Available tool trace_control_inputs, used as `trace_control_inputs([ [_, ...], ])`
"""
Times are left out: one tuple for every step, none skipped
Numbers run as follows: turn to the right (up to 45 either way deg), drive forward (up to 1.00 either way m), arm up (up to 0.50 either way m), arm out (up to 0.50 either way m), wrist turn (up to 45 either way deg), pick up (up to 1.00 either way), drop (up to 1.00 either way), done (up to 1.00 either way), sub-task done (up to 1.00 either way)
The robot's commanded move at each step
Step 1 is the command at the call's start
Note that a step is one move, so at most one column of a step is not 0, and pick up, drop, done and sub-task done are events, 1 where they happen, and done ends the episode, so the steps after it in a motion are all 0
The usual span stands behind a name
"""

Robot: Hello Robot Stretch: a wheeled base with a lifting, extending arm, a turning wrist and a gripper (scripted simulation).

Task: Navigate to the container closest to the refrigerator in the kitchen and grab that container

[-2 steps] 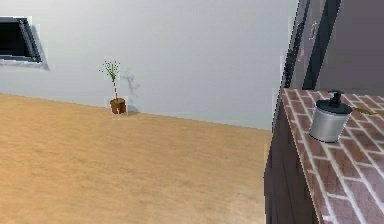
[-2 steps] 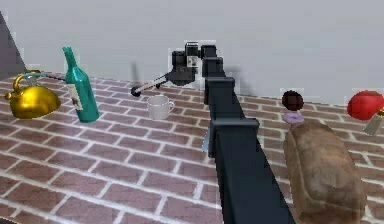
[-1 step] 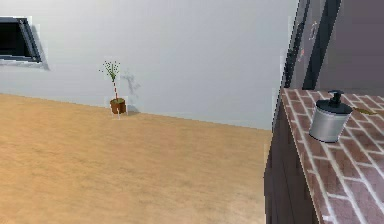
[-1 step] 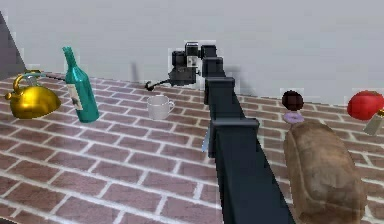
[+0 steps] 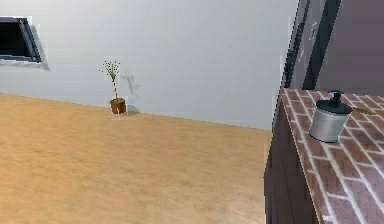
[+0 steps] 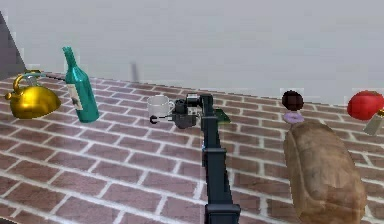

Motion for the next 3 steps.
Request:
trace_control_inputs([
  [0.0, 0.0, 0.0, 0.0, 0.0, 1.0, 0.0, 0.0, 0.0],
  [0.0, 0.0, 0.1, 0.0, 0.0, 0.0, 0.0, 0.0, 0.0],
  [0.0, 0.0, 0.0, 0.0, 0.0, 0.0, 0.0, 1.0, 0.0],
])
